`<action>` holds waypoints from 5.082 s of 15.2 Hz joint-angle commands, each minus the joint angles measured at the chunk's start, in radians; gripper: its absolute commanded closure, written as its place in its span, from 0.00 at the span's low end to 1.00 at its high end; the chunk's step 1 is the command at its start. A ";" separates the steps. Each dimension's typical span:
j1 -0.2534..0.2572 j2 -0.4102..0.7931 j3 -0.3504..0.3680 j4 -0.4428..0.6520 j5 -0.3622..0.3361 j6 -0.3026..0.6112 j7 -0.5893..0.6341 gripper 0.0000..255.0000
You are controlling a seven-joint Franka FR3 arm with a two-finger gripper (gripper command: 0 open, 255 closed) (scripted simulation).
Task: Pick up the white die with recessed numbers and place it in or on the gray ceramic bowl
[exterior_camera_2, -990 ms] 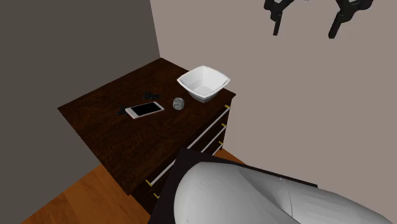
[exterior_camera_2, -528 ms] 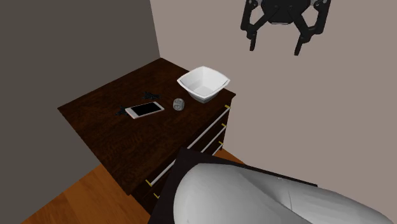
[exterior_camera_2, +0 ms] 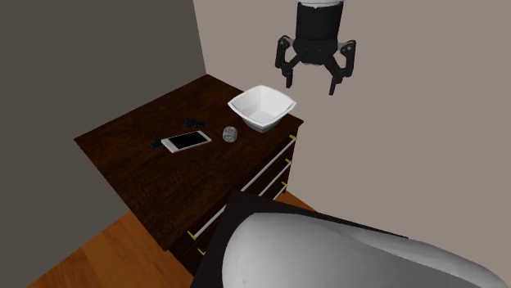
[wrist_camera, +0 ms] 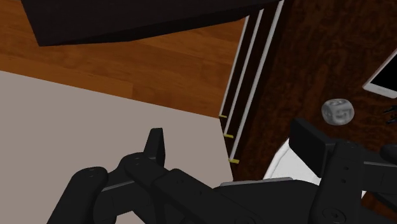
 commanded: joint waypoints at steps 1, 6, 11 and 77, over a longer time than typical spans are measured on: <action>0.009 0.048 0.026 -0.013 0.013 0.065 0.031 0.00; 0.025 0.193 0.092 -0.015 0.025 0.216 0.109 0.00; 0.034 0.365 0.154 0.019 0.004 0.356 0.200 0.00; 0.246 1.136 0.162 0.571 -0.311 0.547 0.611 1.00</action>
